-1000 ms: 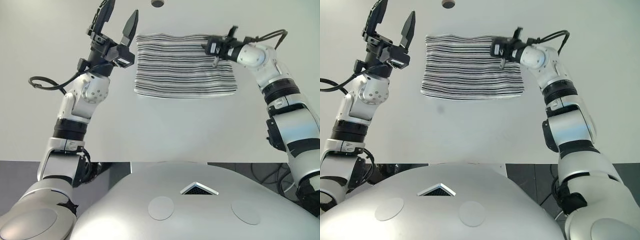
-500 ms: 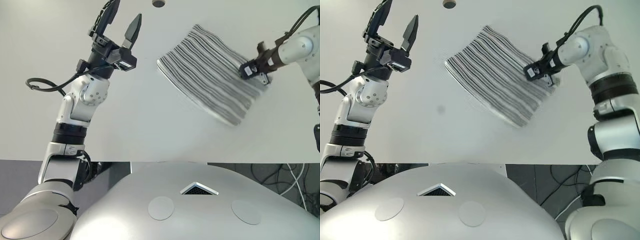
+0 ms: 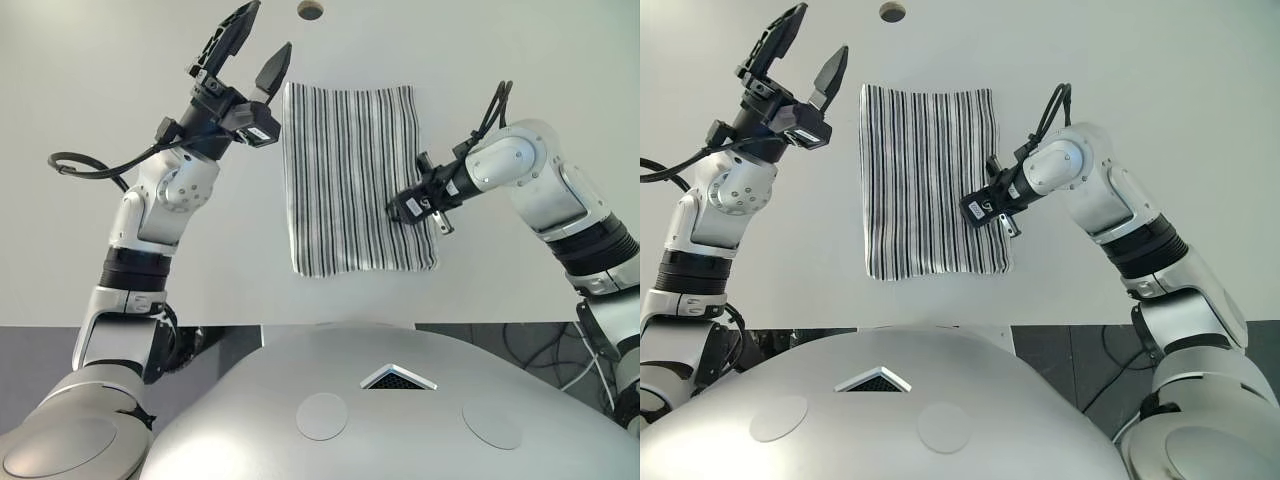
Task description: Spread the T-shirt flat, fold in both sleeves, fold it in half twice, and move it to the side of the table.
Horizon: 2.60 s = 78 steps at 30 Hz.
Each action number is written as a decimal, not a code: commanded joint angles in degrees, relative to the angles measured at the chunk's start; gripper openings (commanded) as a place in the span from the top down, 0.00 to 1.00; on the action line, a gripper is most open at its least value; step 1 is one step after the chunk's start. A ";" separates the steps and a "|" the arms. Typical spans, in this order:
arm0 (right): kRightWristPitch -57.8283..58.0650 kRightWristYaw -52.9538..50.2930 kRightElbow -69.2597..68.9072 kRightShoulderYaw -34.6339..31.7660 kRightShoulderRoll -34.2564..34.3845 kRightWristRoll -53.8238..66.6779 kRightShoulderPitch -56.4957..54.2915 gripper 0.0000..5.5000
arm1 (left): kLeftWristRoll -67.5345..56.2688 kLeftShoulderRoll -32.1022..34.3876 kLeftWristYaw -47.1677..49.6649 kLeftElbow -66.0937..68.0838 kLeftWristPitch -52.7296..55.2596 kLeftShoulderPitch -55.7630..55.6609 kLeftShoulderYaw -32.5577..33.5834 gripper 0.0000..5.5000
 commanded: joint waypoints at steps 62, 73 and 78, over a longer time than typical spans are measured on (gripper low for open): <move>-27.18 -25.91 -20.01 -19.65 -11.41 -12.53 44.66 0.54 | 17.02 23.30 -12.87 0.57 -24.46 23.15 -11.57 0.93; -27.14 -30.62 -13.80 -16.38 -12.40 -19.24 40.81 0.54 | 14.83 25.77 -13.63 -3.27 -23.55 26.45 -10.86 0.97; -27.61 -31.63 -12.50 -14.93 -12.67 -19.78 39.27 0.54 | 14.19 25.68 -14.19 -4.03 -22.85 26.70 -11.03 0.97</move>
